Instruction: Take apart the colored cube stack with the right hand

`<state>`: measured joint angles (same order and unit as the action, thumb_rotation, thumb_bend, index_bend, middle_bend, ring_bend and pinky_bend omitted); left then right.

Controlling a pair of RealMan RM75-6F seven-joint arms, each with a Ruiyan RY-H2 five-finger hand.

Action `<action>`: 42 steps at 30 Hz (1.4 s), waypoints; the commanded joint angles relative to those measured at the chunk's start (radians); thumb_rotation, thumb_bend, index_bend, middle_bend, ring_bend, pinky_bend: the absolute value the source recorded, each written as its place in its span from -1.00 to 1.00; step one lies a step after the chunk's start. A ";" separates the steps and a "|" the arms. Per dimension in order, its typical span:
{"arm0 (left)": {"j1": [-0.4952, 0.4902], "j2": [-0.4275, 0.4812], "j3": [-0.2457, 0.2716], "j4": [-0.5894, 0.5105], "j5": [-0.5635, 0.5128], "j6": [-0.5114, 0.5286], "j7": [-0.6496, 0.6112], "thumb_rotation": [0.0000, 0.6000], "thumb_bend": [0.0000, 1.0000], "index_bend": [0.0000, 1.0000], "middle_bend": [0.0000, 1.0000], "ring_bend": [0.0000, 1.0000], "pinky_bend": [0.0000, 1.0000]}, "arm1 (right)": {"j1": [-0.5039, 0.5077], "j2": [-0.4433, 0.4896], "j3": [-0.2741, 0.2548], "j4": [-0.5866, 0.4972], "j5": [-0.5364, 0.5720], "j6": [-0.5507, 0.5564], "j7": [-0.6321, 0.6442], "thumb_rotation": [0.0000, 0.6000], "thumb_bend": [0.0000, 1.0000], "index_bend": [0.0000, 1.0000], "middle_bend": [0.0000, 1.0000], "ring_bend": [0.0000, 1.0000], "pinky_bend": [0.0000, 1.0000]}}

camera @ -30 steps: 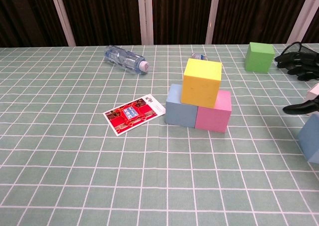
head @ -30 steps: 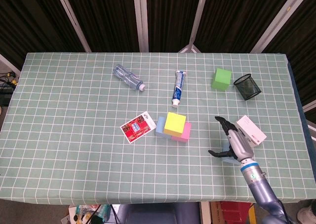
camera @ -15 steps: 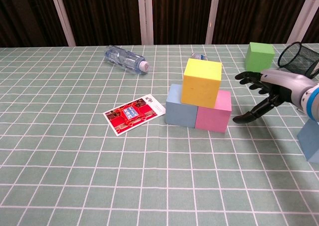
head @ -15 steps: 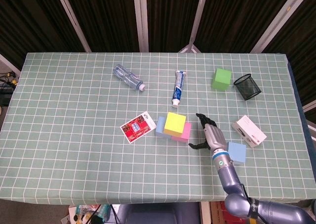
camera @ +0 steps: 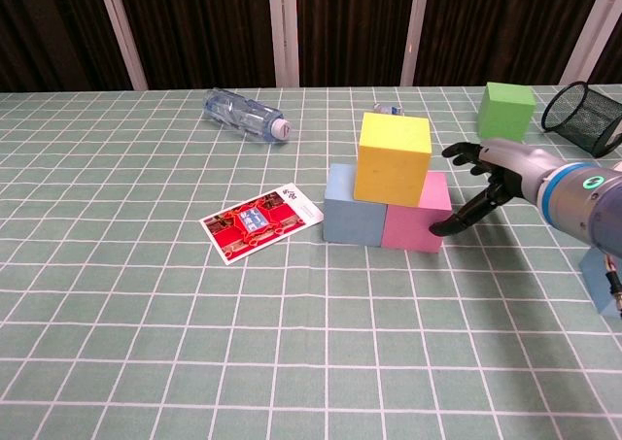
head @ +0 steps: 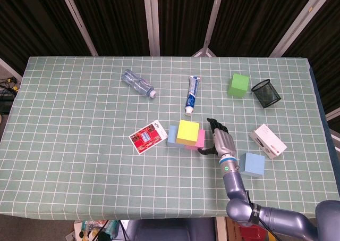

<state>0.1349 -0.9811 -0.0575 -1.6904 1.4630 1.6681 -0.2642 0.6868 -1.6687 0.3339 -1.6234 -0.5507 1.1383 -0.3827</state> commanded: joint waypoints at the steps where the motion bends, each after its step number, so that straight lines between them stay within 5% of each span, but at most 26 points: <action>1: -0.002 0.000 0.000 -0.001 -0.001 -0.003 0.003 1.00 -0.63 -0.85 -1.00 -1.00 -1.00 | 0.007 -0.010 0.001 0.002 0.001 0.002 -0.007 1.00 -0.63 -0.72 -0.88 -1.00 -1.00; 7: -0.002 0.002 -0.004 -0.002 -0.009 -0.005 -0.005 1.00 -0.63 -0.85 -1.00 -1.00 -1.00 | 0.019 -0.026 0.012 -0.015 -0.013 0.005 -0.004 1.00 -0.63 -0.35 -0.88 -0.98 -1.00; 12: -0.001 0.005 -0.004 -0.001 -0.009 -0.005 -0.013 1.00 -0.63 -0.85 -1.00 -1.00 -1.00 | 0.024 -0.045 0.025 -0.020 -0.040 0.030 0.007 1.00 -0.63 0.33 -0.77 -0.91 -1.00; 15: 0.000 0.005 -0.004 0.000 -0.010 -0.004 -0.017 1.00 -0.63 -0.85 -1.00 -1.00 -1.00 | 0.030 -0.060 0.028 -0.006 -0.037 0.054 -0.008 1.00 -0.63 0.49 -0.73 -0.88 -1.00; 24: 0.001 0.007 -0.005 -0.001 -0.015 -0.006 -0.020 1.00 -0.63 -0.85 -1.00 -1.00 -1.00 | 0.024 -0.089 0.025 0.101 -0.063 0.116 -0.038 1.00 -0.63 0.51 -0.72 -0.86 -1.00; 33: -0.001 0.003 -0.005 -0.005 -0.015 -0.009 -0.004 1.00 -0.63 -0.85 -1.00 -1.00 -1.00 | 0.026 -0.070 0.036 0.274 -0.204 0.314 -0.158 1.00 -0.63 0.53 -0.71 -0.85 -1.00; 38: -0.002 0.000 -0.002 -0.009 -0.010 -0.008 0.010 1.00 -0.63 -0.85 -1.00 -1.00 -1.00 | 0.039 -0.066 0.004 0.395 -0.255 0.341 -0.270 1.00 -0.63 0.53 -0.71 -0.85 -1.00; 42: 0.000 -0.001 -0.002 -0.010 -0.010 -0.005 0.013 1.00 -0.63 -0.85 -1.00 -1.00 -1.00 | 0.036 -0.053 0.035 0.425 -0.241 0.319 -0.280 1.00 -0.63 0.53 -0.71 -0.85 -1.00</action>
<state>0.1350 -0.9818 -0.0591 -1.7007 1.4529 1.6632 -0.2510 0.7232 -1.7316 0.3536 -1.2034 -0.7941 1.4655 -0.6579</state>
